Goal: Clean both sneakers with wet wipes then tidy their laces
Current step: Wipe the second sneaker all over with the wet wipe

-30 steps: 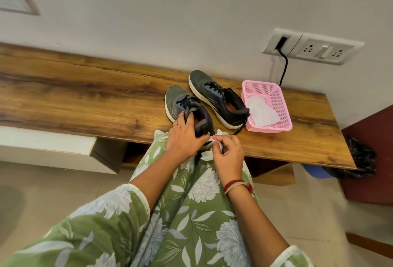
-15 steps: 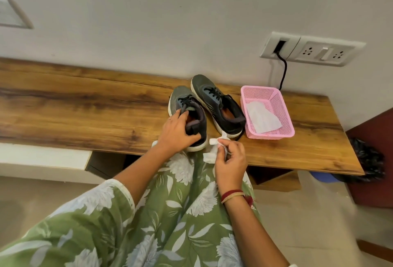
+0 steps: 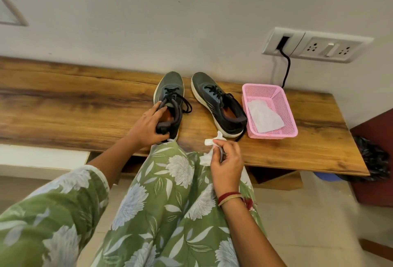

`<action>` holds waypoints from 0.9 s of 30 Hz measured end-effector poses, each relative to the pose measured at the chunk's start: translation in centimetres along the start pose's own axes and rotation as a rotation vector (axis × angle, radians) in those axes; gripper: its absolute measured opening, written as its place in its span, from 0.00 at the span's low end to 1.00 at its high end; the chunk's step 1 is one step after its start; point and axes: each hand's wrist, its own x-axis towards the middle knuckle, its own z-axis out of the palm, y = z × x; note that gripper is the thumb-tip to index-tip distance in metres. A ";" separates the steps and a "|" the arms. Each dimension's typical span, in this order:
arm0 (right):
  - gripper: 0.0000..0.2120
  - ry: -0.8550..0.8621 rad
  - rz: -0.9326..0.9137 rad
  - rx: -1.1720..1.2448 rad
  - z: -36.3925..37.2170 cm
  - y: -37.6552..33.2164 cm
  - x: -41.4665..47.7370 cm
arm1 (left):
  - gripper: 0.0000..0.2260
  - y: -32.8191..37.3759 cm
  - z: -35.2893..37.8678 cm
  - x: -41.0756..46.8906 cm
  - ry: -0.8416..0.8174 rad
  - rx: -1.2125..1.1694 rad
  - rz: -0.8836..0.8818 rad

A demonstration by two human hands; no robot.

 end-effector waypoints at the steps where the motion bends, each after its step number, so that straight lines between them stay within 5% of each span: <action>1: 0.07 -0.002 -0.001 -0.003 0.0 0.0 0.0 | 0.40 0.1 0.2 -0.1 0.012 -0.023 -0.014; 11: 0.06 -0.024 -0.012 -0.021 0.0 0.1 0.0 | 0.40 0.9 0.5 -0.1 -0.004 -0.115 -0.174; 27: 0.08 0.022 -0.033 0.047 0.3 0.2 0.2 | 0.34 8.7 3.4 -2.6 0.222 -0.054 -0.390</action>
